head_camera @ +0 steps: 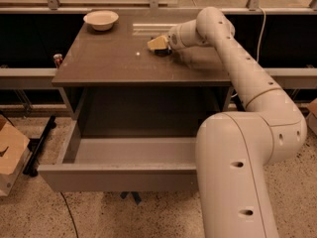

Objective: Place rxbar blueberry into top drawer

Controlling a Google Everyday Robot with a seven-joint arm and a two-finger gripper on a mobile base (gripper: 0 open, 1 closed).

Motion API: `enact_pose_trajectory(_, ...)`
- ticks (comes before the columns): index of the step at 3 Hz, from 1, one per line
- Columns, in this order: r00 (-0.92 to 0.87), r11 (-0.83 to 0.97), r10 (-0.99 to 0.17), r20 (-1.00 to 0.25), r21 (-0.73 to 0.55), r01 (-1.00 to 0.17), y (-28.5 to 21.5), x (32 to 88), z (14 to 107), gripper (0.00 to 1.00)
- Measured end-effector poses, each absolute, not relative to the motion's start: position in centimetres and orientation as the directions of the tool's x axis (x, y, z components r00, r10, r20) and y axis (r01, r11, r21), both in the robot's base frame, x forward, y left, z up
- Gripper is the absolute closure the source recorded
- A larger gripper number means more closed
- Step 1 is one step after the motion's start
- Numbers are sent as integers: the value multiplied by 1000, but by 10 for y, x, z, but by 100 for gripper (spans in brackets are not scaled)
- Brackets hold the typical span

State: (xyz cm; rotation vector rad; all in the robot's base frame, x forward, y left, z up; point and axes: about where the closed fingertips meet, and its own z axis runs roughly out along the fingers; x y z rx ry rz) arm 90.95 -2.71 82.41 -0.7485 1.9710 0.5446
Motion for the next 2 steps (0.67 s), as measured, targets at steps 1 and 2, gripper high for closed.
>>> enact_pose_trajectory(1,-376,710,-304,-875,55,-702,-25,909,826,73)
enact_pose_trajectory(2,-360,703,-316,-878,39,-710,-25,904,833,96)
